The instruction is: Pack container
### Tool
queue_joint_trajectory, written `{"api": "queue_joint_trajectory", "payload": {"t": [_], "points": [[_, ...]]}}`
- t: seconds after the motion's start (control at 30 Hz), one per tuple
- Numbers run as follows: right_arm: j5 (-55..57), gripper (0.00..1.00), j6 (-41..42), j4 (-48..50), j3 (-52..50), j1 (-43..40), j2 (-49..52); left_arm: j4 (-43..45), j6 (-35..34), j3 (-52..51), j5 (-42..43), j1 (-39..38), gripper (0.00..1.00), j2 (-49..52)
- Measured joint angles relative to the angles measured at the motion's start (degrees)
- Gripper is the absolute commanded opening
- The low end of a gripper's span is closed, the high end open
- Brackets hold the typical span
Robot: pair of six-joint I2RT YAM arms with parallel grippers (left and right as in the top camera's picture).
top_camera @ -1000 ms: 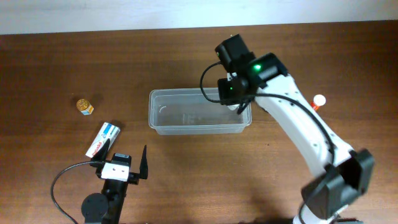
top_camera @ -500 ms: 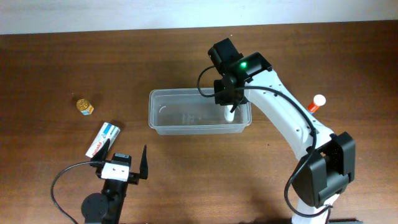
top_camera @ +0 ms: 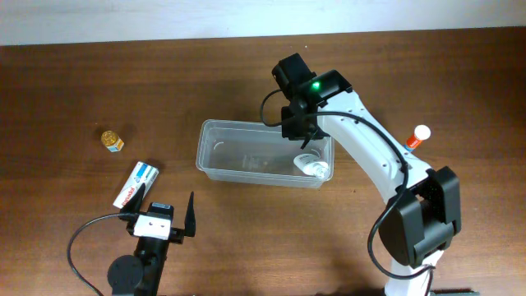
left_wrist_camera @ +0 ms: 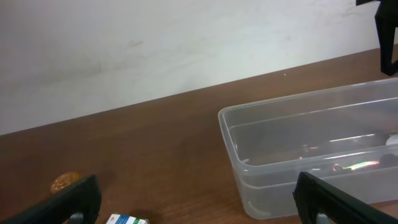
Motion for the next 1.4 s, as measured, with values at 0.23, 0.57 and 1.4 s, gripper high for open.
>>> {"api": "queue_joint_trajectory", "payload": {"t": [0.23,0.57,1.4], "points": [[-0.1,0.29,0.1,-0.5,0.0,0.0,0.0,0.0,0.0,0.0,0.0,0.0,0.99,0.0],[-1.6,0.49,0.1,-12.3,3.3,0.0,-0.3,0.0,0.0,0.0,0.0,0.0,0.99,0.0],[-1.8,0.62,13.7,-22.6,2.0,-0.4,-3.7,0.0,0.0,0.0,0.0,0.0,0.99,0.0]]}}
